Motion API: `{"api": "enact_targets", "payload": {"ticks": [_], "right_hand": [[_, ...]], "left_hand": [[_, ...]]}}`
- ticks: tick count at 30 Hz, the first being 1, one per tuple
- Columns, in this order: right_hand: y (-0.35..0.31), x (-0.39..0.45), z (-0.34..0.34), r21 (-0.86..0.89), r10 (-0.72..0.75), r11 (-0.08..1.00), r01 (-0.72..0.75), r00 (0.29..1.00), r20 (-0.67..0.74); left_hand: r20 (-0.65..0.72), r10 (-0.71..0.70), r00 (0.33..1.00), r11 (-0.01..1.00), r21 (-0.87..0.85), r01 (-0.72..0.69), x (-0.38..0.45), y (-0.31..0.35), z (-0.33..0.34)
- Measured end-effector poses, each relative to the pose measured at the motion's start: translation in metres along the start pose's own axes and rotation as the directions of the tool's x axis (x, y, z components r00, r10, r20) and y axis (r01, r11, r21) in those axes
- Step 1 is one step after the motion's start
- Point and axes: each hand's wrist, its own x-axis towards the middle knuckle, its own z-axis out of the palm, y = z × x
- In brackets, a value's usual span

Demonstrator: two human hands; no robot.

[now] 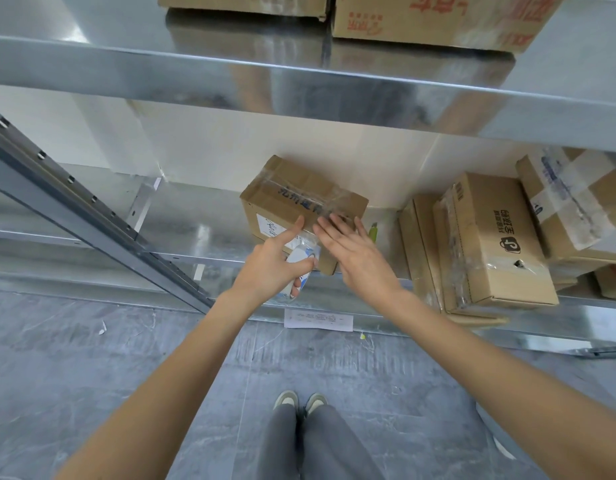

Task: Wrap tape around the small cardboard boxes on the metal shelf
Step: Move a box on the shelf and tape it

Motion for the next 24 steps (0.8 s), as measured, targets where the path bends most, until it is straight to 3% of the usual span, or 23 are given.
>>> {"api": "enact_targets", "payload": {"ticks": [3,7,10,12,15,24], "right_hand": [[-0.005,-0.002,0.003,-0.031,0.013,0.999,-0.014,0.999,-0.039],[0.007,0.004,-0.01,0.018,-0.083,0.996,0.084,0.995,-0.062],[0.022,0.019,-0.028,0.078,0.026,0.996,-0.034,0.995,0.1],[0.034,0.03,-0.034,-0.013,0.12,0.993,-0.121,0.955,0.272],[0.042,0.038,-0.034,-0.15,0.138,0.985,-0.084,0.907,0.397],[0.011,0.004,-0.014,-0.089,-0.179,0.978,0.19,0.977,0.119]], "left_hand": [[-0.005,0.001,1.0,1.0,-0.006,-0.001,-0.001,-0.001,0.001],[-0.005,0.019,1.0,1.0,-0.012,-0.019,0.0,0.0,0.001],[0.01,0.011,1.0,1.0,-0.022,-0.011,0.0,0.0,-0.001],[0.014,0.017,1.0,1.0,-0.024,-0.017,-0.001,0.0,-0.002],[0.014,0.03,0.999,0.999,-0.022,-0.03,-0.001,0.001,-0.002],[0.004,0.035,0.999,0.999,-0.036,-0.035,0.0,0.0,-0.003]]}}
